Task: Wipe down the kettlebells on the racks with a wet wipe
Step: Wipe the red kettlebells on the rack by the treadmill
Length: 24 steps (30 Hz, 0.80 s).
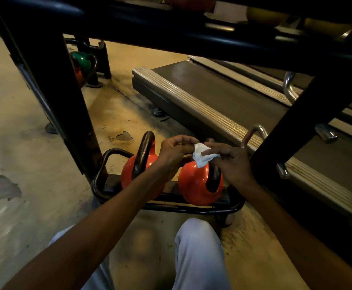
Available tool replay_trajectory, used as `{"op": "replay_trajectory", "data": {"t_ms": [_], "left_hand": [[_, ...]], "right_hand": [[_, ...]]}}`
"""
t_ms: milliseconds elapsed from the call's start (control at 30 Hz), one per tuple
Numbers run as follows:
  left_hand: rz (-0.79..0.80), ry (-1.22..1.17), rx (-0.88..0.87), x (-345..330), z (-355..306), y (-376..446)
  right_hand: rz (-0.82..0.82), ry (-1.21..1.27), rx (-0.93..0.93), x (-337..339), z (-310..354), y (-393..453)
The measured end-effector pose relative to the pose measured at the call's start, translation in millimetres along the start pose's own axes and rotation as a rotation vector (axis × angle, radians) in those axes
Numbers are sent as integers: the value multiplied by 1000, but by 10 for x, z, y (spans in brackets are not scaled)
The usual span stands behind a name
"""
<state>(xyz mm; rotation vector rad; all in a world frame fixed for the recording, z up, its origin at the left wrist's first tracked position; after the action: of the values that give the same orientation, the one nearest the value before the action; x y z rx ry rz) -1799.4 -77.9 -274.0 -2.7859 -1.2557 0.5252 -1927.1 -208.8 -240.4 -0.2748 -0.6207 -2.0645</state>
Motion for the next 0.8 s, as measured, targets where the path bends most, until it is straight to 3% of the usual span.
{"op": "replay_trajectory", "data": {"t_ms": [100, 167, 333, 433, 533, 633, 800], "left_hand": [[-16, 0, -55, -80, -14, -42], [-23, 28, -124, -151, 17, -54], [-43, 514, -580, -411, 113, -268], [170, 787, -701, -652, 297, -343], [292, 1061, -664, -716, 589, -185], [299, 1105, -671, -682, 695, -94], [293, 1027, -765, -685, 598, -156]], "right_hand": [[98, 340, -247, 31, -176, -77], [35, 431, -328, 100, -268, -96], [-257, -49, -142, 434, -237, 107], [-295, -365, -10, 516, -161, 322], [-215, -319, 88, 429, -234, 501], [-103, -335, 107, 336, -298, 625], [404, -625, 190, 124, -453, 589]]}}
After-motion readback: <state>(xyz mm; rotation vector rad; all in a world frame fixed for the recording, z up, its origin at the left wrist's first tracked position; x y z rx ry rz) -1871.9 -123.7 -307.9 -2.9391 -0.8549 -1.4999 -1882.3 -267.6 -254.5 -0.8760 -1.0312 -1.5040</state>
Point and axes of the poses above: each hand's wrist, its own y-axis towards the middle knuckle, its own x-axis out of the back of the hand, z = x × y, the point moved 6 cm from there along y, towards the middle knuckle, and after that the axes turned 2 degrees about -y, right-handed, at the moved point
